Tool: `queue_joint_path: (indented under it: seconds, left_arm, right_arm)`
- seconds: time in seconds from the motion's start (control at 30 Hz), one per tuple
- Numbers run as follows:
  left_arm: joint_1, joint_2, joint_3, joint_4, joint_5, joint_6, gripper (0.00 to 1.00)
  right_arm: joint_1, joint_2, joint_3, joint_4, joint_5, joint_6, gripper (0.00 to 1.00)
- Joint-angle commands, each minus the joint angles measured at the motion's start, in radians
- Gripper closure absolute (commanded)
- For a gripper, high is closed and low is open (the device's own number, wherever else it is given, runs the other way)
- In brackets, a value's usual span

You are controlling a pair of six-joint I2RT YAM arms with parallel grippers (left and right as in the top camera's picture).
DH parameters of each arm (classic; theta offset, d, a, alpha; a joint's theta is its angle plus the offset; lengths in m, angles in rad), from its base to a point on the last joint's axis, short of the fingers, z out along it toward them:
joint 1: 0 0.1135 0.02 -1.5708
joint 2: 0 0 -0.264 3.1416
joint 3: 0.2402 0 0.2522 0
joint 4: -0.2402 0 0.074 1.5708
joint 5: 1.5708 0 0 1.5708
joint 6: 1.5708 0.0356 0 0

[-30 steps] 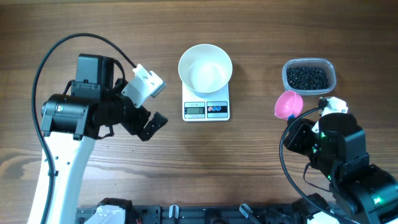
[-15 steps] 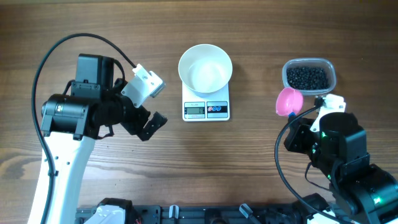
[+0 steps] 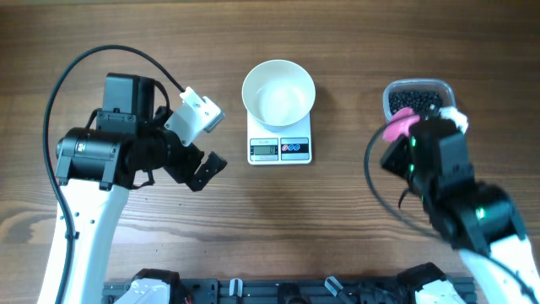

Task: Scoop item into bowl and weigh 150g on scale
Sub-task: 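Dip the pink scoop into the bean tub with the right gripper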

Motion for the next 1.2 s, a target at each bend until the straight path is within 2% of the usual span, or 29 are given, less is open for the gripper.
queue_joint_path:
  seconds: [0.0, 0.1, 0.2, 0.27, 0.43, 0.63, 0.9, 1.03, 1.17]
  left_arm:
    - [0.005, -0.010, -0.007, 0.000, -0.003, 0.019, 0.00]
    - [0.005, -0.010, -0.007, 0.000, -0.003, 0.019, 0.00]
    - [0.005, -0.010, -0.007, 0.000, -0.003, 0.019, 0.00]
    - [0.005, -0.010, -0.007, 0.000, -0.003, 0.019, 0.00]
    - [0.005, -0.010, -0.007, 0.000, -0.003, 0.018, 0.00]
    - [0.005, -0.010, -0.007, 0.000, -0.003, 0.019, 0.00]
    - [0.005, -0.010, -0.007, 0.000, -0.003, 0.019, 0.00]
    - [0.005, -0.010, -0.007, 0.000, -0.003, 0.019, 0.00]
    - [0.005, -0.010, -0.007, 0.000, -0.003, 0.019, 0.00]
  right_arm:
    - [-0.112, 0.089, 0.159, -0.006, -0.033, -0.161, 0.95]
    - [-0.230, 0.187, 0.339, -0.126, -0.052, -0.372, 0.96]
    - [-0.298, 0.288, 0.434, -0.209, -0.051, -0.532, 0.96]
    - [-0.325, 0.394, 0.443, -0.196, -0.051, -0.626, 0.96]
    - [-0.335, 0.633, 0.443, -0.137, -0.032, -0.732, 0.96]
    - [-0.335, 0.768, 0.443, -0.084, 0.168, -0.751, 0.96]
    - [-0.357, 0.783, 0.441, -0.068, 0.165, -0.778, 0.96]
    - [-0.377, 0.789, 0.434, -0.050, 0.090, -0.783, 0.96]
    - [-0.377, 0.850, 0.433, -0.053, 0.072, -0.812, 0.96]
